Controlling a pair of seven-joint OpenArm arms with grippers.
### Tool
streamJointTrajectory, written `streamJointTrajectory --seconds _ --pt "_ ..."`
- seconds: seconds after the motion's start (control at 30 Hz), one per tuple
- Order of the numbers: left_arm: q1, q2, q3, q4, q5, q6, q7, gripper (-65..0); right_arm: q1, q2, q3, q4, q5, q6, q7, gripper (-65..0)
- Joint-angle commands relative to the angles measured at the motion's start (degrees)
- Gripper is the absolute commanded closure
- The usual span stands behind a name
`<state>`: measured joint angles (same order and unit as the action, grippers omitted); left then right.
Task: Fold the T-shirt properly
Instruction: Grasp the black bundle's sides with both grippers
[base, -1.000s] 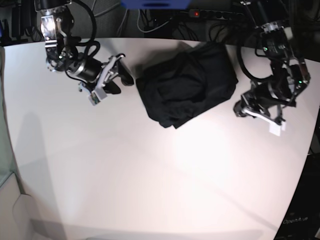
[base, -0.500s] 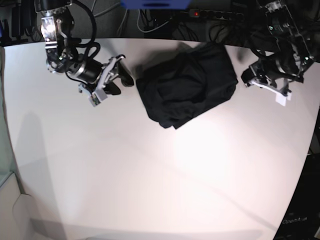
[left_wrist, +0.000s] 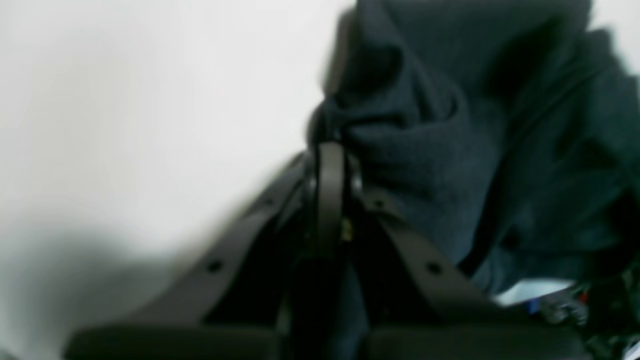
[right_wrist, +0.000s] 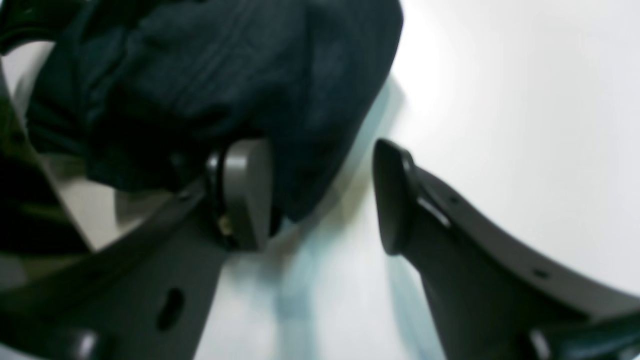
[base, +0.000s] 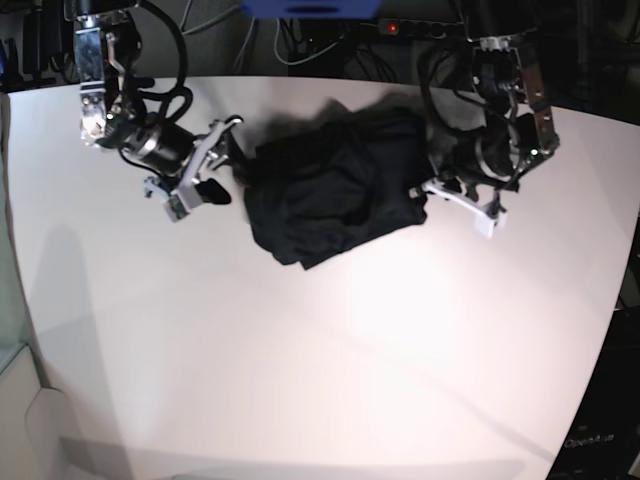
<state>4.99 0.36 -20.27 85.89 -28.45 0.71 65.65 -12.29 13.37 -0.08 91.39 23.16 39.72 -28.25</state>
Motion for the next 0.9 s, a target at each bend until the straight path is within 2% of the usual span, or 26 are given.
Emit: streamJointTrajectory --seconds 0.0,0.17,0.47,0.57,0.7,0.87 --pt "0.1 0.2 0.8 -3.5 6.2 1.5 1.6 0.0 0.0 0.4 1.2 1.7 1.2 0.3 1.4 -30.5" --pt "-5.5 0.6 2.4 -12.9 6.2 1.5 -3.2 0.0 -1.1 0.5 5.7 5.3 1.2 0.3 1.4 -30.5" --pt "-8.5 0.1 2.4 -16.1 6.2 1.5 -3.9 0.0 -1.3 0.3 13.7 8.7 1.2 0.3 1.0 -31.0" --pt "-8.7 0.0 2.5 -16.3 6.2 1.3 -3.9 0.0 -1.6 0.1 12.4 11.2 1.2 0.3 0.7 -31.1" --pt "-8.6 -0.1 2.5 -16.0 6.2 1.2 -3.9 0.0 -0.9 -1.5 8.0 13.4 0.9 0.3 -4.5 -31.1" --pt "-8.1 -1.0 2.5 -15.9 6.2 1.1 -3.9 0.0 0.9 -3.7 3.2 13.4 0.9 0.3 -6.8 -31.1"
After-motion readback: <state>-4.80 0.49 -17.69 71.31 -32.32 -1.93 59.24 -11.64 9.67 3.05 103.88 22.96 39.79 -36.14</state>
